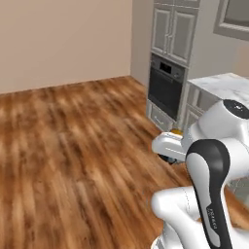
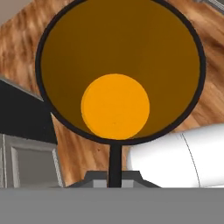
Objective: Clear the mugs and bowl far away from the sink.
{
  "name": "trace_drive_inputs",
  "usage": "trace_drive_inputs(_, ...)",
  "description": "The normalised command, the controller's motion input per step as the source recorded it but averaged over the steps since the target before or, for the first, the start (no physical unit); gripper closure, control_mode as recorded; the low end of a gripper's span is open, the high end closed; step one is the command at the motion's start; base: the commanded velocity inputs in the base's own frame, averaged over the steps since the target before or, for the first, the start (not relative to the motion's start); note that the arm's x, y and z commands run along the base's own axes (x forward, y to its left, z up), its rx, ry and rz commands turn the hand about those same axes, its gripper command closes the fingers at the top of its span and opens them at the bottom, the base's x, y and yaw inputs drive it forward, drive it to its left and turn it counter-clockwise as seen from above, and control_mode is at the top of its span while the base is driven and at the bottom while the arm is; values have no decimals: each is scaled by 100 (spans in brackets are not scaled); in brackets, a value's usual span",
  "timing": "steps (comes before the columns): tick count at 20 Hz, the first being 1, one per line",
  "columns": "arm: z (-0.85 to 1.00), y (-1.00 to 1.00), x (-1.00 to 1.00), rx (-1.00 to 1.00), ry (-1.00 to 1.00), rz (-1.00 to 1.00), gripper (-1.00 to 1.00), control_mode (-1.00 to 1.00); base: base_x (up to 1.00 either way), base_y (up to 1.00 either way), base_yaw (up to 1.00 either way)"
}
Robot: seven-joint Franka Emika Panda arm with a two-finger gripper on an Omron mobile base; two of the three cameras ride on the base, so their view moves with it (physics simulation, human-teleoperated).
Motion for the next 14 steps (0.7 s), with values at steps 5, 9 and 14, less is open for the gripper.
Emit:
trace_drive_inputs(5, 0, 0, 0, 0, 0, 0, 100, 100, 0, -16, -57)
trace_drive_inputs(9, 0, 0, 0, 0, 0, 0, 100, 100, 10, -7, -54)
trace_drive_inputs(14, 0, 0, 0, 0, 0, 0, 100, 100, 35, 0, -48)
